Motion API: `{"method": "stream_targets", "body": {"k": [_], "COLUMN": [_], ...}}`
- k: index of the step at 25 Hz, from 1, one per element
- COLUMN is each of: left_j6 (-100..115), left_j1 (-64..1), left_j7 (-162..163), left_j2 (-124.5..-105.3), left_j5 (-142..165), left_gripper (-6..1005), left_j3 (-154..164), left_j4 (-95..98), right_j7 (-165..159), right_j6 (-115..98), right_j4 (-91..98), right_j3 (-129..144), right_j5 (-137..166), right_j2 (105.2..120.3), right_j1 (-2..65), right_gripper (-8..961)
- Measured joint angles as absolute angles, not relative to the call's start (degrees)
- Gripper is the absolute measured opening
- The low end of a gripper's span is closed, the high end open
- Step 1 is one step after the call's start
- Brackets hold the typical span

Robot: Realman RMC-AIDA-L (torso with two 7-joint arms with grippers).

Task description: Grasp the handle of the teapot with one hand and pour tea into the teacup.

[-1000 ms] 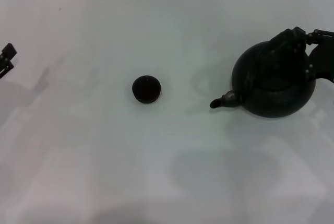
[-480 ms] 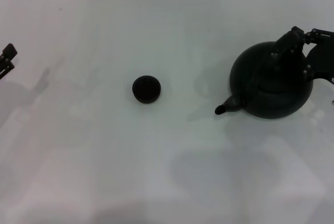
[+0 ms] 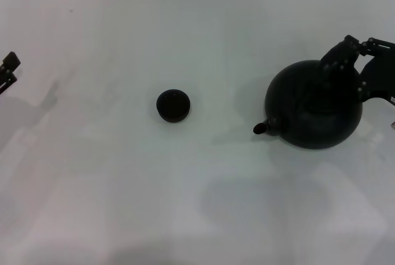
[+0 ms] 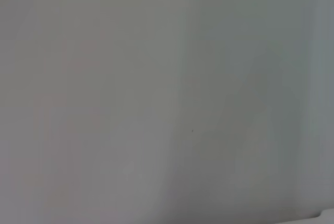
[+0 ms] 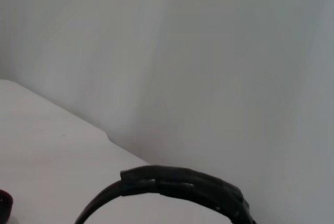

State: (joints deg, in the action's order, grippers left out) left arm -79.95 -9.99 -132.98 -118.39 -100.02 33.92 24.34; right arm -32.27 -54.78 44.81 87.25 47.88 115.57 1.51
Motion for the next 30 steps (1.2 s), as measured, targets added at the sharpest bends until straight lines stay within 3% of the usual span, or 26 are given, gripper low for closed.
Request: {"method": "stream_targets", "body": {"k": [13, 16, 21, 30], "left_j6": [-80.16, -80.16, -80.0, -79.6], "left_j1": [-9.68, -9.67, -9.66, -9.76], "left_j7": [-132.97, -132.98, -132.98, -134.57], "left_j2": [-118.39, -118.39, -118.39, -118.39], "left_j5": [-100.02, -100.02, -100.02, -101.02], "left_gripper": [861, 862, 862, 862], "left_j3": [33.92, 33.93, 33.79, 33.35], "left_j4": [24.34, 24.38, 24.61, 24.74], "right_j7": [-36.15, -36.51, -36.55, -36.06], "right_j6": [-57.25, -58.26, -62.55, -76.64], "right_j4": [43.81, 43.18, 41.52, 29.39], "right_j3": [87.18, 86.93, 83.38, 63.38], "right_j5": [46.52, 46.5, 46.49, 46.49], "right_j2": [115.01, 114.91, 115.07, 115.38], "right_j1": [0.95, 0.78, -0.88, -2.65], "right_gripper": [424, 676, 884, 885]}}
